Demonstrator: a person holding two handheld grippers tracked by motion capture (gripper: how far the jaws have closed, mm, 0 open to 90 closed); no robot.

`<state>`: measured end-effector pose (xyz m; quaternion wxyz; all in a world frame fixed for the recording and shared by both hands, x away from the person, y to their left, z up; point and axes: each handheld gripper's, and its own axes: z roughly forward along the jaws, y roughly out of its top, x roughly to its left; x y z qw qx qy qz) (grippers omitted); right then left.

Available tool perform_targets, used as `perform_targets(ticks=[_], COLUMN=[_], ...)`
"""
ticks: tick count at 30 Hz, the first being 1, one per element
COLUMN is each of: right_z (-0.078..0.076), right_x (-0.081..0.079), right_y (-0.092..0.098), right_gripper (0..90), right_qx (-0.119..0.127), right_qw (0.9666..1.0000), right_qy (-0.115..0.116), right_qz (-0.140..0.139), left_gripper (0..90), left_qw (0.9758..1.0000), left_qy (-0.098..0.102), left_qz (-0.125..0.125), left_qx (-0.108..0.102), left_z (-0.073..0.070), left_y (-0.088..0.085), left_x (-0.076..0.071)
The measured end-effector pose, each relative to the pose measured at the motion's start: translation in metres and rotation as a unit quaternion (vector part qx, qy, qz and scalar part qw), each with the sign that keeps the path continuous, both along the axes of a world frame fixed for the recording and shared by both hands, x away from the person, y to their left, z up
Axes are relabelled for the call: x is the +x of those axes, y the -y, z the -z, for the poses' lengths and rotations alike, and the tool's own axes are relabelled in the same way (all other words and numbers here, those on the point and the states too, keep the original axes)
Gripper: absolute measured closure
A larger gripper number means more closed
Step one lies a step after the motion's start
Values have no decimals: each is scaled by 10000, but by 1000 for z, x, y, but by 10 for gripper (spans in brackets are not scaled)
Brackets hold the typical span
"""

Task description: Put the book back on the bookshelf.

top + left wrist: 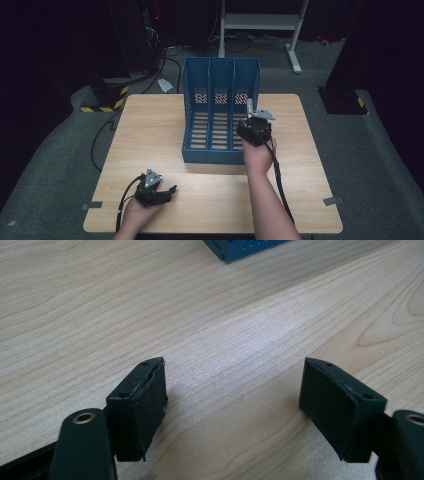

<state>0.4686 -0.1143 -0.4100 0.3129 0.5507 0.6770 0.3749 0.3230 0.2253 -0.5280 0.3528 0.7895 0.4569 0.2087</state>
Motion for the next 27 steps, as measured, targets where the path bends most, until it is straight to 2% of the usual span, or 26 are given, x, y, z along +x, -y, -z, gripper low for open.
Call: perform_targets(ticks=[5,9,14,23,27], right_z=[-2,-2,-2,-4,3], right_x=[-12,-20,-32,-51,-59], right_y=[5,11,24,50,63], right_gripper=[376,378,379,378,366], right_qx=[38,106,198,237,238], right_qw=[9997,9994,9988,9983,9983], right_qy=[101,87,161,218,195], right_qz=[-213,-310,-426,-479,-498], left_gripper=[269,269,269,269,269], left_qw=[10000,10000,10000,10000,10000], left_qy=[14,1,4,19,18], left_qz=[9,14,13,15,16], left_qx=[15,13,9,-5,-4], left_z=[0,0,0,0,0], left_y=[0,0,0,0,0], left_x=[0,0,0,-2,-2])
